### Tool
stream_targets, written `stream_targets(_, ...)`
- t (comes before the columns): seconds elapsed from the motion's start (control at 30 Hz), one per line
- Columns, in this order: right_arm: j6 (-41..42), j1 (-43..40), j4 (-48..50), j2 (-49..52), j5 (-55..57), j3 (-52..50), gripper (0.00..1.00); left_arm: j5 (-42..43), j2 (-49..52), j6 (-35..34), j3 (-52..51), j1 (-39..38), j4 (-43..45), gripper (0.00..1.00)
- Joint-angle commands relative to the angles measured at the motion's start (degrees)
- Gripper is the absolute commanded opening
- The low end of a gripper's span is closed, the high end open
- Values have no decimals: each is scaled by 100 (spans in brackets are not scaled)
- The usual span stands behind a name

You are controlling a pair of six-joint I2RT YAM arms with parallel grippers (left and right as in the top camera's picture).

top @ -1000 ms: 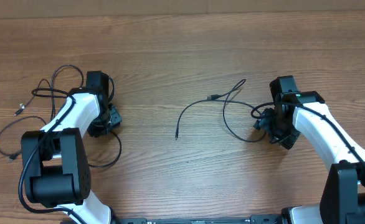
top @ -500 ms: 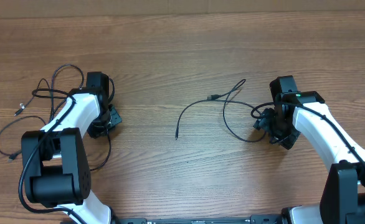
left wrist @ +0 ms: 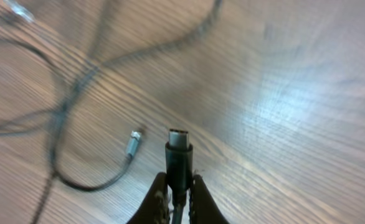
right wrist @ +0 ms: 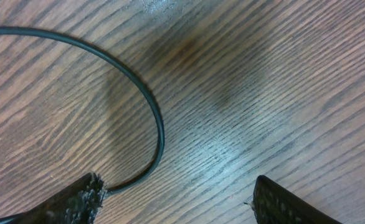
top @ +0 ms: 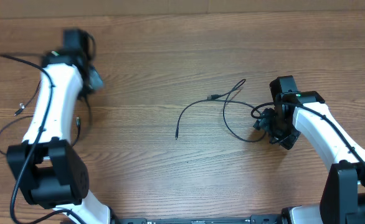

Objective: Untangle cables

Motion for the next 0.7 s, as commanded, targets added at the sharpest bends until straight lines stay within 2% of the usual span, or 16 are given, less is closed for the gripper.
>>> stream_targets(0.0,-24,2,39,-111,13,7,76,-323,-225,153,1349,323,-315,4)
stream_targets(0.07,-24,2,57,-111,13,7,76,-323,-225,243,2124,514,-474,4)
stream_targets(0.27,-24,2,63,-111,15,7,76,-518,-225,581,3329,1095,-483,4)
stream_targets(0.4,-31,2,57,-111,15,7,76,-1019,-225,437,3456,1598,-461,4)
stream_targets(0.47,-133,2,57,-111,15,7,76,-1467,-223,61,3442,2063,-568,4)
stream_targets(0.53,-131,2,59,-111,13,7,76,-1320,-223,-251,3442,2402,-721,4)
stream_targets(0.67,-131,2,94,-111,11,7,76,-474,-221,-308,3442,2721,-1010,4)
